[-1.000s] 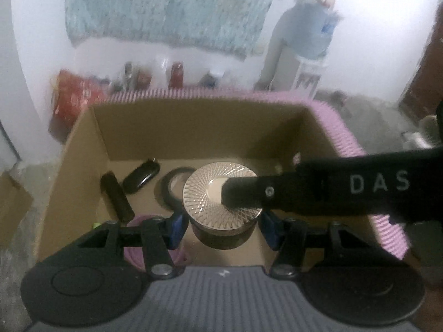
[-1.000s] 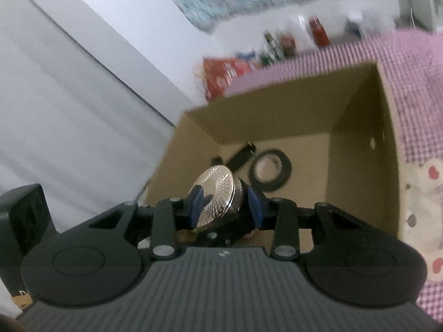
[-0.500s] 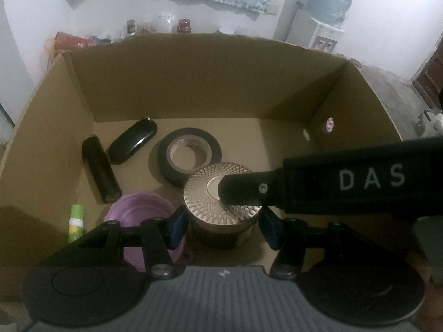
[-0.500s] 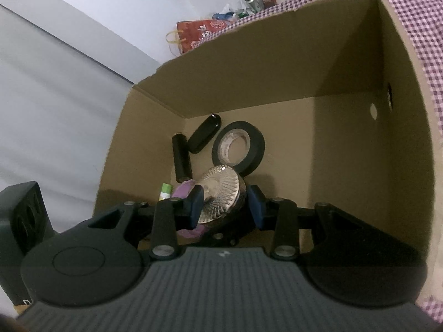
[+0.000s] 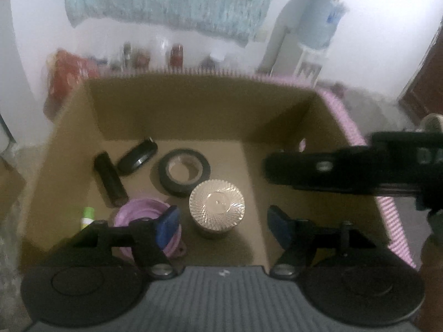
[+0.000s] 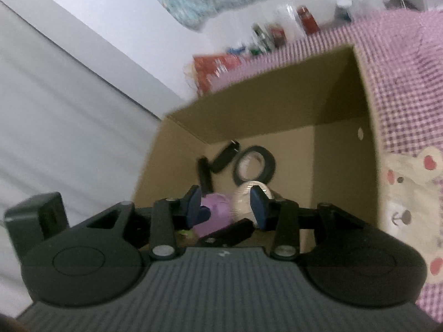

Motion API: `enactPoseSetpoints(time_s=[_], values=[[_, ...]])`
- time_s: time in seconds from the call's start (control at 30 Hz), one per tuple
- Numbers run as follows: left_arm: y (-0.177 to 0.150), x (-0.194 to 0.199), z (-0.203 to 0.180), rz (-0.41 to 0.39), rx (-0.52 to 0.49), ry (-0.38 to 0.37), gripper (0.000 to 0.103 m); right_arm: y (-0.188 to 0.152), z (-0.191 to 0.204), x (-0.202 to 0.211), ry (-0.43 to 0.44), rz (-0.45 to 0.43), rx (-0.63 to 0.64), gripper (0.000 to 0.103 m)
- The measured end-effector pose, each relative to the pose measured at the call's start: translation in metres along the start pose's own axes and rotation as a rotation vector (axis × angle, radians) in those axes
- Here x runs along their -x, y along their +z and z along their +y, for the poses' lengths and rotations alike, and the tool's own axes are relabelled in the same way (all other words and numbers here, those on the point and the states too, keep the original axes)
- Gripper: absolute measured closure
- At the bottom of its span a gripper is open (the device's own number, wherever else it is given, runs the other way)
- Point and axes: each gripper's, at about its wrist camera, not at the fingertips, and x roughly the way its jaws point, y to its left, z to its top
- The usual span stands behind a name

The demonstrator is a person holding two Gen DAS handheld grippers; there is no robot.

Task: Organize rigid objects
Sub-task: 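Open the right gripper to set the jar down inside the box, then move the right gripper down onto the white plug charger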

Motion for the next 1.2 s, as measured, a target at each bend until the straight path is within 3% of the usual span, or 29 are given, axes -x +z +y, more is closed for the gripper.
enactPoseSetpoints(time_s=[0.23,0.4,0.57,0.67,0.77,0.83,1.0,1.2], values=[[-0.045,0.093,-0.003,-0.201,-0.033,-0.042,0.023,-0.047,0.013,0.095,0.074,-0.157,0.055,0.059],[-0.098,0.116,-0.015,-0.245,-0.114,-0.036,0.023,-0.092,0.011,0.112,0.053,-0.172,0.071,0.057],[-0.140,0.087,-0.025,-0.198,-0.161,0.014,0.025,-0.129,0.005,0.092,0.018,-0.131,0.075,0.057],[-0.151,0.064,-0.029,-0.179,-0.164,0.047,0.035,-0.139,0.004,0.073,-0.004,-0.105,0.082,0.057],[-0.155,0.042,-0.029,-0.174,-0.165,0.054,0.037,-0.141,0.001,0.053,-0.037,-0.079,0.089,0.058],[-0.156,0.031,-0.028,-0.156,-0.161,0.071,0.045,-0.138,-0.001,0.036,-0.037,-0.062,0.079,0.059],[-0.155,0.010,-0.025,-0.136,-0.151,0.103,0.055,-0.132,-0.009,0.007,-0.019,-0.023,0.038,0.060],[-0.152,-0.002,-0.021,-0.126,-0.120,0.099,0.057,-0.132,-0.011,-0.017,-0.011,0.022,0.032,0.060]])
